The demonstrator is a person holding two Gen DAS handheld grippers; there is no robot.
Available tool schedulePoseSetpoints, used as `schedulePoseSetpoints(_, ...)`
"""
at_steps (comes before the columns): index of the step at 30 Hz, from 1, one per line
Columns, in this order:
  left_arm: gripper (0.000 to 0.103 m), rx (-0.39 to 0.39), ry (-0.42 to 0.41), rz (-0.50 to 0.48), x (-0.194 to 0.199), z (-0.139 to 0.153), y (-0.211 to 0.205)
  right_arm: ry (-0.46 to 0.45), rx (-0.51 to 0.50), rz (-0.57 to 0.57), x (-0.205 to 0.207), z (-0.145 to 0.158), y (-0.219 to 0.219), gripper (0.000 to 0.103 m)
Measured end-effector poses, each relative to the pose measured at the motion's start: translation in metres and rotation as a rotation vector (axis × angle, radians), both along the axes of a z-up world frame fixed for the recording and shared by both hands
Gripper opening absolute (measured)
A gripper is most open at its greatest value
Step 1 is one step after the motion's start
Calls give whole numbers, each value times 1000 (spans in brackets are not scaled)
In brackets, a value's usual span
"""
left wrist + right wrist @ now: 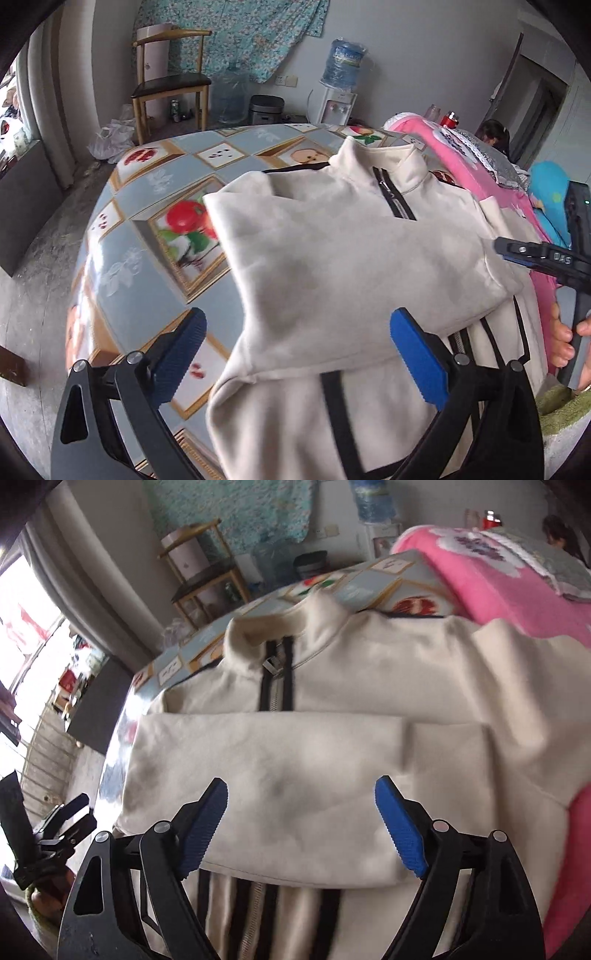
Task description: Fold large clothes
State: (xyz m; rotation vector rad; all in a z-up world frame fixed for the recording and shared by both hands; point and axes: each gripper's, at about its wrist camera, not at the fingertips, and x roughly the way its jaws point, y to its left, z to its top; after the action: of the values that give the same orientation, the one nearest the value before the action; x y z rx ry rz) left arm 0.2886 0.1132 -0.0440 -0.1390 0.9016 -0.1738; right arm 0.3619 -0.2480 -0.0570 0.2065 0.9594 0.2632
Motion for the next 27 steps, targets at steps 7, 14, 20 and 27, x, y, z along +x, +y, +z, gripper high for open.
schedulePoseSetpoints(7,98,79,46,-73,51,-33,-60,-37,160,-464,-22,27,-227,79)
schedulePoseSetpoints(14,98,159,80,-66,60,-60,-71,-6,318,-820,-9,1,-396,75)
schedulePoseSetpoints(20,98,200,75,-75,58,-62,-74,26,449,-1013,8,-37,-470,61)
schedulePoseSetpoints(27,98,199,70,-80,59,-61,-74,20,473,-1078,26,-56,-495,28)
